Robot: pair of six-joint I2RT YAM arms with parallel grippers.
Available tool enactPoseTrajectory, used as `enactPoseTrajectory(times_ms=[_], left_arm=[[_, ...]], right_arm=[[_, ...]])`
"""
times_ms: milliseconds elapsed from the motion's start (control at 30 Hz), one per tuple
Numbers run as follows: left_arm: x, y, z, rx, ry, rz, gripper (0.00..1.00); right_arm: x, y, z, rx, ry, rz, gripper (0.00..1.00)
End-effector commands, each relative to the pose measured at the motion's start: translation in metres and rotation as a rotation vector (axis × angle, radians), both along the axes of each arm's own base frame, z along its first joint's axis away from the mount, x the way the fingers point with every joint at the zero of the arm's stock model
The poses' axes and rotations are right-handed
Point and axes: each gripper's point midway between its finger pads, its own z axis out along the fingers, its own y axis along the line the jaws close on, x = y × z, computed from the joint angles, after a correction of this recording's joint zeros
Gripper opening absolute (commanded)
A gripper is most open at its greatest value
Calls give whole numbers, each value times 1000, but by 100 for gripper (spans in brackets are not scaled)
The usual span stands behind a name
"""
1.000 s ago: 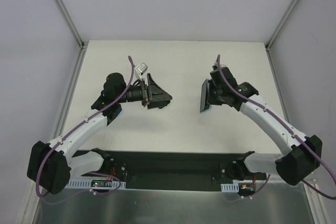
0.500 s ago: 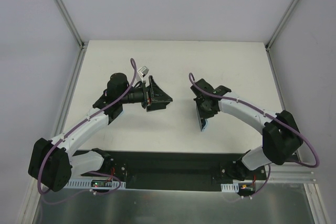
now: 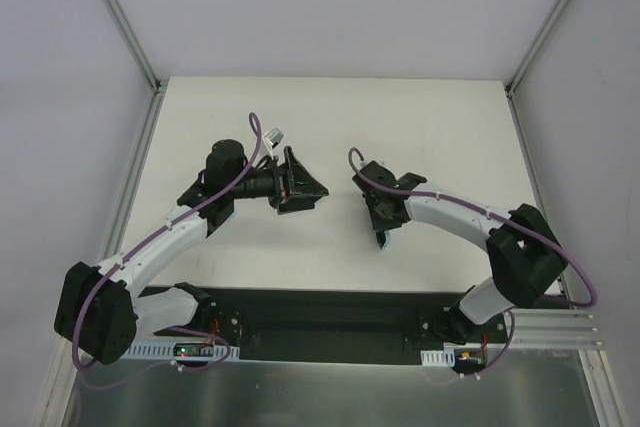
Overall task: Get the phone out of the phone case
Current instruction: Remove the phone case from the phone.
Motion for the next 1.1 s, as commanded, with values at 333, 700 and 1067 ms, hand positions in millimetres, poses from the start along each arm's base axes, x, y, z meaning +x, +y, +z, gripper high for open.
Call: enactPoseTrajectory(times_ms=[333,700,1067], left_arm=[[2,-1,-10,16,-4,-10,99],[-6,-7,-56,73,68,-38,99],[-17,-29,-83,126,99,-96,97]], right_arm=[[26,4,-70,-1,-58,-122,15],[16,0,-113,43,60,-152,15],[12,-5,-123,39,115,-186,1]])
